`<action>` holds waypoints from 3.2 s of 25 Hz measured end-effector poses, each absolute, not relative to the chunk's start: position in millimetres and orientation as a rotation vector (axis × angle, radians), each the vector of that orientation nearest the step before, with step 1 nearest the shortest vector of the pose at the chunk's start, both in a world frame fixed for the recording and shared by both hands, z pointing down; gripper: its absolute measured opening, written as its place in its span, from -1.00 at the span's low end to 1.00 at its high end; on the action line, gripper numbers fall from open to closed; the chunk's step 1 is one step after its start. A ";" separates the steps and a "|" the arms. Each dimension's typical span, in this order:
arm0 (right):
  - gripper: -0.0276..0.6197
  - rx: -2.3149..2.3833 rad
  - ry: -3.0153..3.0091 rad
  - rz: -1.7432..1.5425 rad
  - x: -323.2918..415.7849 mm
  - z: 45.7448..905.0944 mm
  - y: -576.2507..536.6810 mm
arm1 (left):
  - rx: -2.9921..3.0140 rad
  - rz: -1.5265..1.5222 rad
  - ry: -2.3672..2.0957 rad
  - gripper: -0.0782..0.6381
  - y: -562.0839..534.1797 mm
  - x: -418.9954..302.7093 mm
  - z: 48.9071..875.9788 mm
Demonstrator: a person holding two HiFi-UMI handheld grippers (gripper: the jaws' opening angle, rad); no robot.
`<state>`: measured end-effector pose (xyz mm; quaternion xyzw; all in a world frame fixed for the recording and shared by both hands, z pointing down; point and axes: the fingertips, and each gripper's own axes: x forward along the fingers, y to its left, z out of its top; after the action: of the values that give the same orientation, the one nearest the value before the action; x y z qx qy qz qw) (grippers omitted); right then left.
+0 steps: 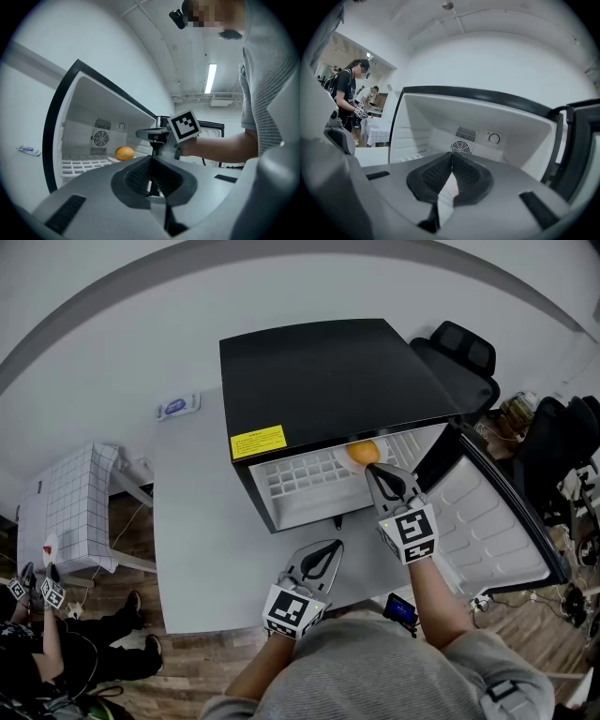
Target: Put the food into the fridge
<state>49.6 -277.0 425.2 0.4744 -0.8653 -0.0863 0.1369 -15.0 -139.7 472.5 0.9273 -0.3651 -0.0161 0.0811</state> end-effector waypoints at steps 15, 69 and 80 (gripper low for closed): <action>-0.87 1.408 -2.614 -0.202 54.3 416.2 -229.4 | 2.788 -0.046 -1.116 -0.75 -145.9 -19.3 465.3; -0.88 1.295 -2.894 0.025 43.3 416.3 -155.2 | 2.824 -0.040 -1.102 -0.75 -135.7 -9.1 456.0; -0.88 1.279 -2.887 0.031 43.6 418.8 -152.8 | 2.823 -0.036 -1.104 -0.75 -132.0 -8.2 457.1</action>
<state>43.6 -152.8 418.8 0.4049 -0.9143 0.0097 -0.0081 -8.2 -132.0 457.1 0.9299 -0.3635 -0.0120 0.0549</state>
